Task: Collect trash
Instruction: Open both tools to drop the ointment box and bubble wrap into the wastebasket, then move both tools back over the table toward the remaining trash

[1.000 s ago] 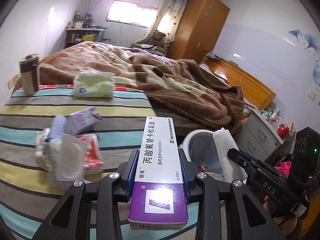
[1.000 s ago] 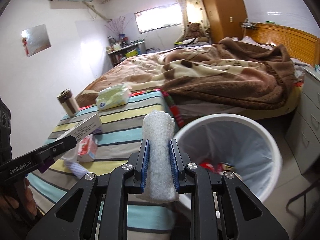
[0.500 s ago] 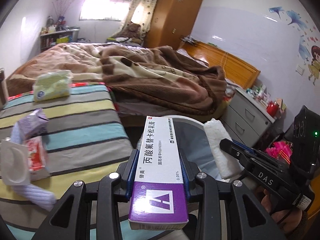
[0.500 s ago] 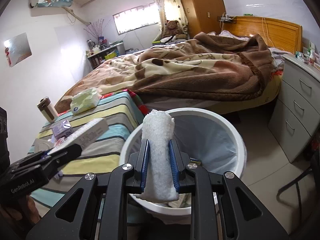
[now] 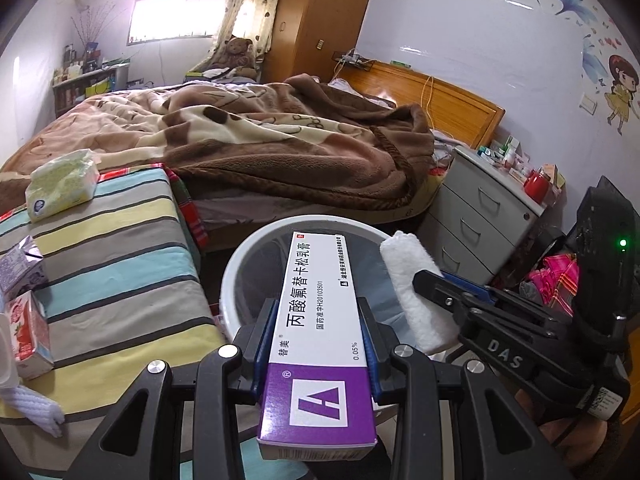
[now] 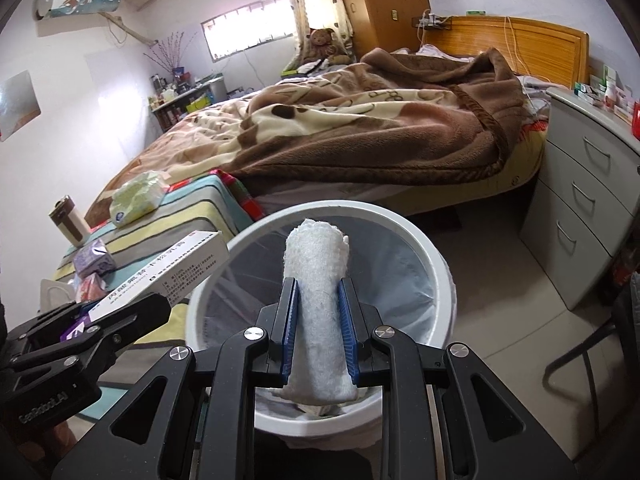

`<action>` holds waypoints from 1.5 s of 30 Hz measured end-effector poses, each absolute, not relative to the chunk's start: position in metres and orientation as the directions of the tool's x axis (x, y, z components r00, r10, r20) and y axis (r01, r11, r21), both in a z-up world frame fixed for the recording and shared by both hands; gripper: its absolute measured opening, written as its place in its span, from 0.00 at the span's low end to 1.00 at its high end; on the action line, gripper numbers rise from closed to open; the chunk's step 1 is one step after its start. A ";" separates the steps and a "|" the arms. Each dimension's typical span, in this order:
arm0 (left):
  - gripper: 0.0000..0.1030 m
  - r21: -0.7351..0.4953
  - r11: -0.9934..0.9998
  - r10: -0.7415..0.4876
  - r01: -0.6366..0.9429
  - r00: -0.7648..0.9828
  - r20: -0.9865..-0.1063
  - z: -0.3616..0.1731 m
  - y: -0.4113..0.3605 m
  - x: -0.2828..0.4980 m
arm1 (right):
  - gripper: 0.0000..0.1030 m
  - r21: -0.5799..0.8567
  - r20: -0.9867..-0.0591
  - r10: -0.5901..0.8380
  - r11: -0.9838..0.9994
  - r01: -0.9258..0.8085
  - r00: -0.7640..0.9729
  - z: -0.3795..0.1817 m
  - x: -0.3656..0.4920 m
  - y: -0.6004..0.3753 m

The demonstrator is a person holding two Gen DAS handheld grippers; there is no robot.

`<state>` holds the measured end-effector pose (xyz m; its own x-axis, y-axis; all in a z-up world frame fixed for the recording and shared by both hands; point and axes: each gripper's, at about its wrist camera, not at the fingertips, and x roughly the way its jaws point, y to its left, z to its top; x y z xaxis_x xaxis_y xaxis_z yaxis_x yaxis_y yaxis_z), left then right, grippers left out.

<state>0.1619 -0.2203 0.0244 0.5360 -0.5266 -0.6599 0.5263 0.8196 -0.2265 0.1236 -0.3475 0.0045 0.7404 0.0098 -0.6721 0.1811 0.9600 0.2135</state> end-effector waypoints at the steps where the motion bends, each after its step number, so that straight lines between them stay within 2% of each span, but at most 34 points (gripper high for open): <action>1: 0.36 -0.226 0.817 -0.528 0.530 0.533 -0.661 0.024 -0.222 0.162 | 0.21 0.213 -0.676 0.009 0.959 0.184 0.737 0.003 0.124 -0.349; 12: 0.37 -0.220 0.813 -0.523 0.539 0.510 -0.682 0.016 -0.241 0.169 | 0.23 0.203 -0.705 -0.011 0.955 0.216 0.709 -0.007 0.131 -0.361; 14: 0.42 -0.224 0.812 -0.525 0.539 0.507 -0.683 0.016 -0.241 0.169 | 0.27 0.199 -0.708 -0.013 0.956 0.218 0.706 -0.007 0.130 -0.362; 15: 0.48 -0.226 0.811 -0.527 0.540 0.507 -0.683 0.016 -0.241 0.169 | 0.29 0.198 -0.707 -0.014 0.956 0.217 0.707 -0.006 0.129 -0.361; 16: 0.52 -0.229 0.810 -0.529 0.539 0.507 -0.680 0.016 -0.240 0.168 | 0.35 0.197 -0.706 -0.014 0.956 0.216 0.708 -0.006 0.129 -0.361; 17: 0.52 -0.229 0.813 -0.528 0.536 0.511 -0.679 0.016 -0.239 0.168 | 0.43 0.198 -0.704 -0.014 0.956 0.215 0.710 -0.005 0.127 -0.361; 19: 0.53 -0.229 0.815 -0.526 0.532 0.515 -0.677 0.017 -0.236 0.167 | 0.47 0.206 -0.699 -0.006 0.956 0.209 0.715 -0.004 0.126 -0.359; 35: 0.53 -0.236 0.838 -0.510 0.492 0.553 -0.658 0.031 -0.196 0.156 | 0.48 0.225 -0.666 0.020 0.959 0.174 0.745 0.007 0.123 -0.341; 45: 0.53 -0.206 0.881 -0.451 0.426 0.625 -0.637 0.039 -0.153 0.148 | 0.52 0.238 -0.643 0.067 0.964 0.117 0.763 0.011 0.120 -0.315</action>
<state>0.1481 -0.1532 0.0392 0.6253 -0.4510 -0.6369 0.4259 0.8811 -0.2058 0.1204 -0.3155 0.0108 0.7625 0.0666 -0.6435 0.1168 0.9641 0.2383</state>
